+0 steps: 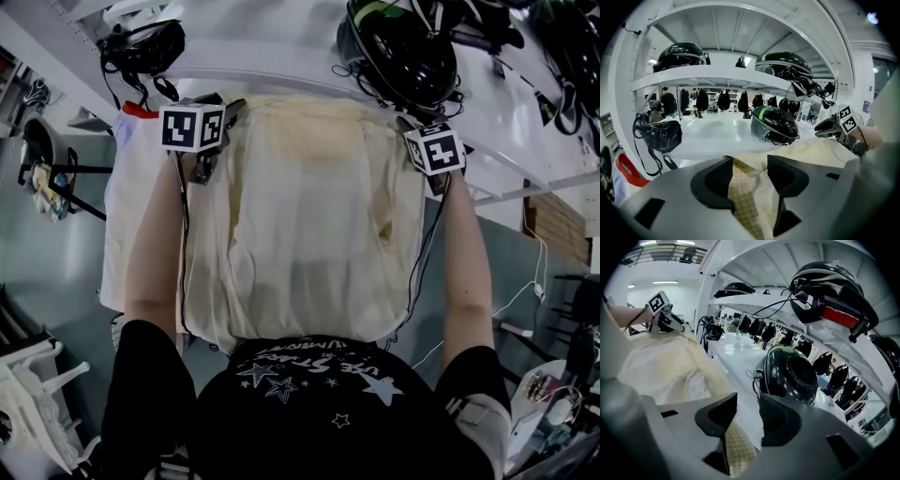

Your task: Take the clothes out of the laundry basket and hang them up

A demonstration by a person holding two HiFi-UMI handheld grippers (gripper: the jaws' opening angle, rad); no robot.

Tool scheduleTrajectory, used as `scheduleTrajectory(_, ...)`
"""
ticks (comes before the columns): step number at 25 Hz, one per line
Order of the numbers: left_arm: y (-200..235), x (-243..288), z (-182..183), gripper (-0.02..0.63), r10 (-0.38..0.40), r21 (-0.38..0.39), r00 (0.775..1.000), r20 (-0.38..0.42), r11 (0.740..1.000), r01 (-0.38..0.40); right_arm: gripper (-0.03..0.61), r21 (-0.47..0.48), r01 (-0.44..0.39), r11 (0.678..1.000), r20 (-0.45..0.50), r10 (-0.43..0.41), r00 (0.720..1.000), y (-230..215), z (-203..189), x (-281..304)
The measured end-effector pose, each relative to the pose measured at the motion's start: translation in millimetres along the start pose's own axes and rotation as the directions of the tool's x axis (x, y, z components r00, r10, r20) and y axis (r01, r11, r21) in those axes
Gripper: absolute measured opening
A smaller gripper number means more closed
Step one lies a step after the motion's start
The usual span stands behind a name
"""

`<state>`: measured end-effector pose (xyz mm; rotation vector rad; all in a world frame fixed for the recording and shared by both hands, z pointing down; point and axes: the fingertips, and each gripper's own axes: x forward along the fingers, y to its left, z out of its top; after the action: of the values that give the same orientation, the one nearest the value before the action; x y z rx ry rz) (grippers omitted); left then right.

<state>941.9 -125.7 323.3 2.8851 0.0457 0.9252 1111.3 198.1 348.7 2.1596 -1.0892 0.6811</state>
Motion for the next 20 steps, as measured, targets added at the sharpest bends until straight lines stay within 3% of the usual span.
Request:
scheduleTrajectory(5,-9.5,-5.1,3.5,0.310,-0.017,0.018,1.000,0.009,1.000,0.017,0.164,0.013,0.044,0.999,0.039,-0.045,0.998,-7.8,6.1,-19.4)
scheduleTrajectory(12,-18.9,-47.8,22.9,0.316,-0.035,0.015,0.994,0.099,0.999,0.033,0.163,-0.004,0.180,0.984,0.141,-0.178,0.974,-14.1,35.1,-84.2)
scheduleTrajectory(20,-56.9,-123.0,36.8,0.314,-0.101,0.052,0.968,0.229,0.994,0.091,0.163,0.024,0.232,0.972,0.235,-0.231,0.944,25.3,54.4,-171.3)
